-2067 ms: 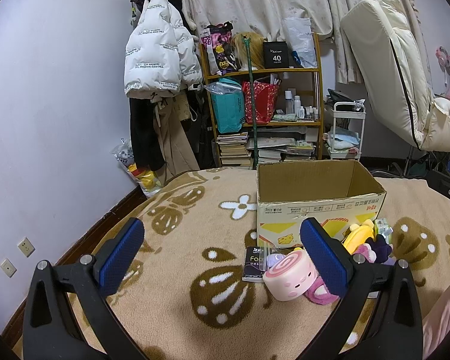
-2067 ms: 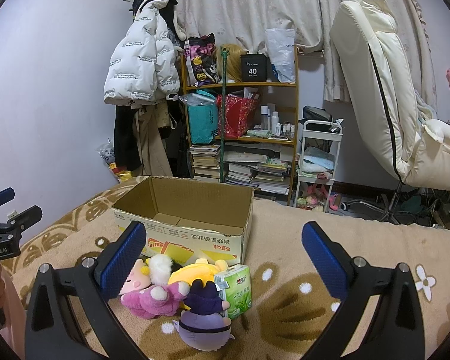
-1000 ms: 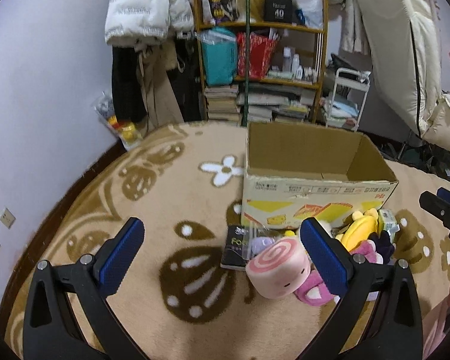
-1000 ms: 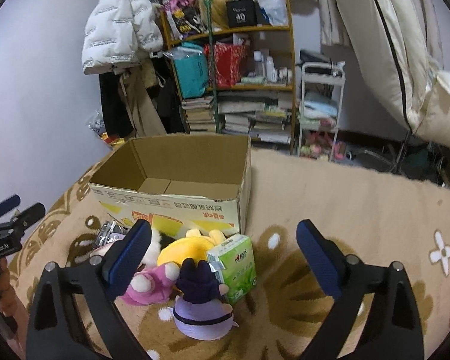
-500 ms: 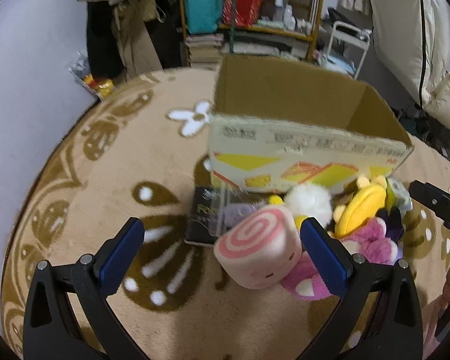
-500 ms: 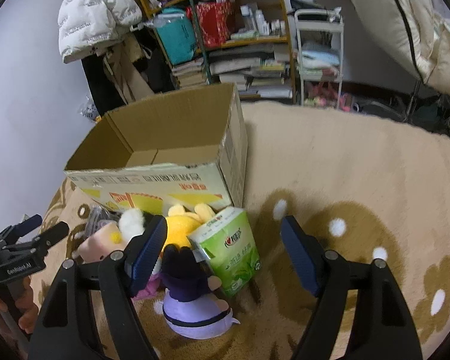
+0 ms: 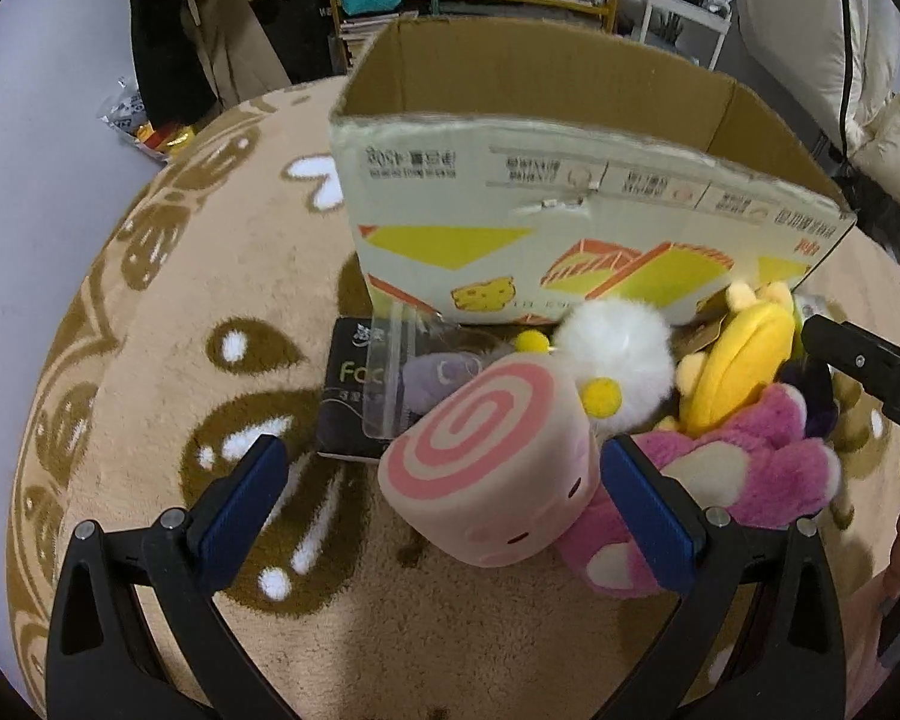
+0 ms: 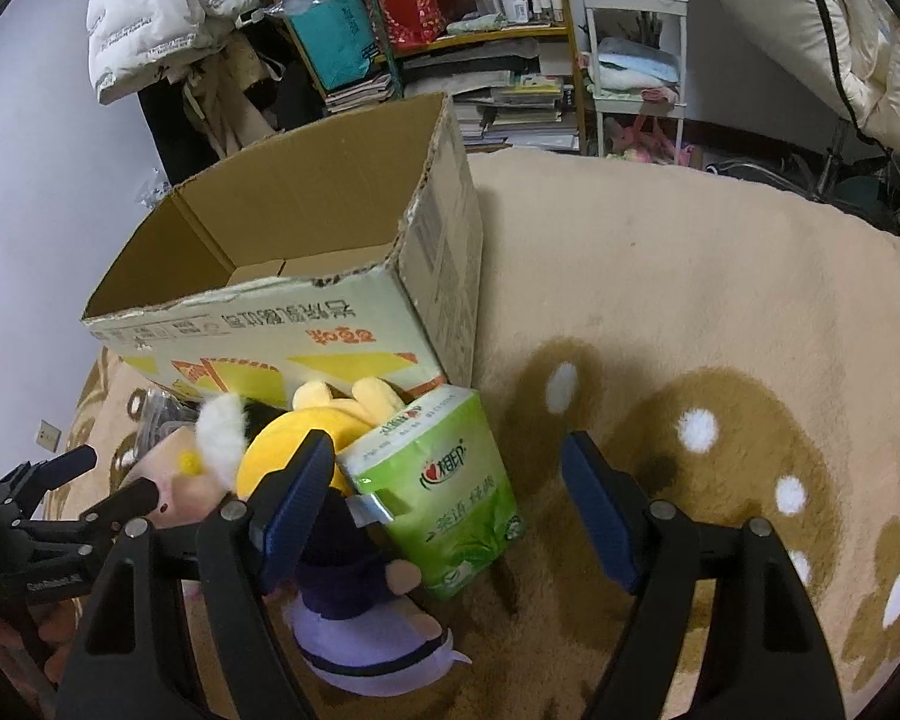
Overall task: Organize soft objects
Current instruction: 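Close the left gripper on the pink roll-cake plush while the right gripper grasps the green tissue pack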
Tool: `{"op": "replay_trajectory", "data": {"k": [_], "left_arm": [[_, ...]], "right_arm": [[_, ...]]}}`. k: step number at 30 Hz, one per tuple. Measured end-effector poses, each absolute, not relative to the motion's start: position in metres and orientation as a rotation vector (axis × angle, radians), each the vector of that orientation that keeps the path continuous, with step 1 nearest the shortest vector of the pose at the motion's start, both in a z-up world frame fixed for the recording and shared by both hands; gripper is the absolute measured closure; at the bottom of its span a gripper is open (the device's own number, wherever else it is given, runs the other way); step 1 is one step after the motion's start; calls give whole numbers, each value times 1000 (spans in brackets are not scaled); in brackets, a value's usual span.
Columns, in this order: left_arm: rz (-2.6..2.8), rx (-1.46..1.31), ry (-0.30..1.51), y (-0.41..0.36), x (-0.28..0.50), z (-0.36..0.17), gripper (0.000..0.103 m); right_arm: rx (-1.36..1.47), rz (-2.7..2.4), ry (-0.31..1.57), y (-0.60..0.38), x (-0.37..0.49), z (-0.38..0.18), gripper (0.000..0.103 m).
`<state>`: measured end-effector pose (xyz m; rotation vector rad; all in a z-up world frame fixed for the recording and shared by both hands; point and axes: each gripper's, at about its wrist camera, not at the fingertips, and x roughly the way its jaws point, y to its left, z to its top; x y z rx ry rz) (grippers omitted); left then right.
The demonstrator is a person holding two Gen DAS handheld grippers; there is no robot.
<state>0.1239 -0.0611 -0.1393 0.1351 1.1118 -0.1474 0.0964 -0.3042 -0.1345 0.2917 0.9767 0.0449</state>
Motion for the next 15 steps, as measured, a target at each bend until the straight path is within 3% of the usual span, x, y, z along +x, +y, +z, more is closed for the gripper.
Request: {"op": "replay_trajectory", "data": {"k": [7, 12, 15], "left_arm": [[-149, 158, 1144, -65, 126, -149, 1], [-144, 178, 1142, -68, 124, -152, 1], [-159, 184, 1144, -68, 124, -153, 7]], "right_arm": [[285, 48, 981, -302, 99, -140, 22], [278, 59, 976, -299, 98, -139, 32], [278, 62, 976, -298, 97, -139, 37]]}}
